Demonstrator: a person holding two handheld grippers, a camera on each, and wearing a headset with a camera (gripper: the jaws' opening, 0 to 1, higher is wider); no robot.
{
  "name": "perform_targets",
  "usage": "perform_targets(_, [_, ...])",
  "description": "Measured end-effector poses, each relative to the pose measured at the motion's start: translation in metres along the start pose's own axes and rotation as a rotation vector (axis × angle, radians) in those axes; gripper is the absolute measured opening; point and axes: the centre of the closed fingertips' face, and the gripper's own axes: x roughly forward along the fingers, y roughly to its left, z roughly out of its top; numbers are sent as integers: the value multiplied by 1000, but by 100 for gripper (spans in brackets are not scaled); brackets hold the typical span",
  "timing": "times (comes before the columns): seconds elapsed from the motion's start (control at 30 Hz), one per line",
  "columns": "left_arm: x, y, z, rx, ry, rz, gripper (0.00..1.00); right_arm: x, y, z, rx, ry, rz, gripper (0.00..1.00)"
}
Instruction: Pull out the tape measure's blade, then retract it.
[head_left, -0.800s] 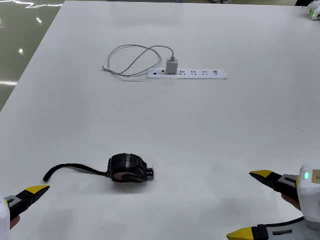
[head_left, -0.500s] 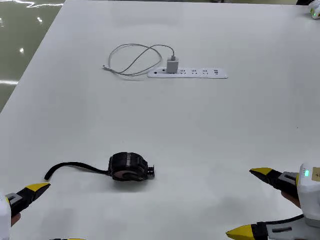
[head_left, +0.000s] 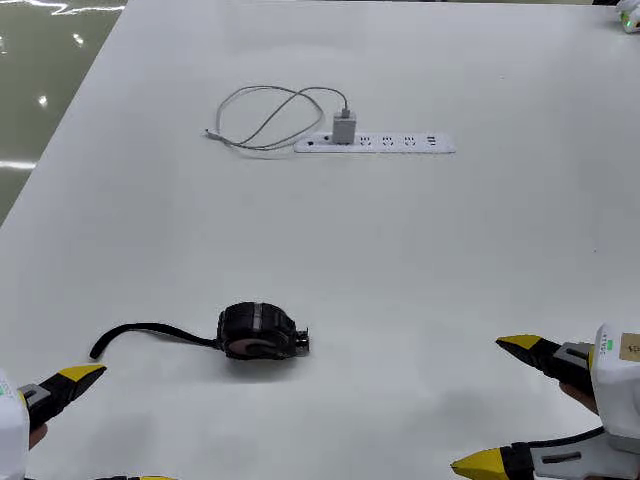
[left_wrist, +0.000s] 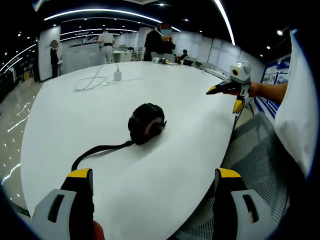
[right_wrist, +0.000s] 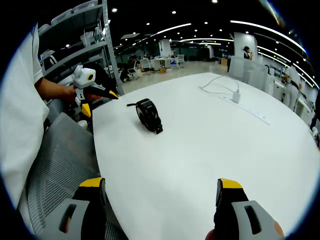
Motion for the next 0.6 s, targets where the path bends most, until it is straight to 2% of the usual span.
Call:
perform_targets(0.13, [0, 2, 3, 4, -12, 7, 99, 0, -1, -1, 1, 2, 1, 90])
perform_targets(0.6, [9, 4, 8, 12, -5, -14, 99, 3, -1, -2, 9, 18, 14, 85])
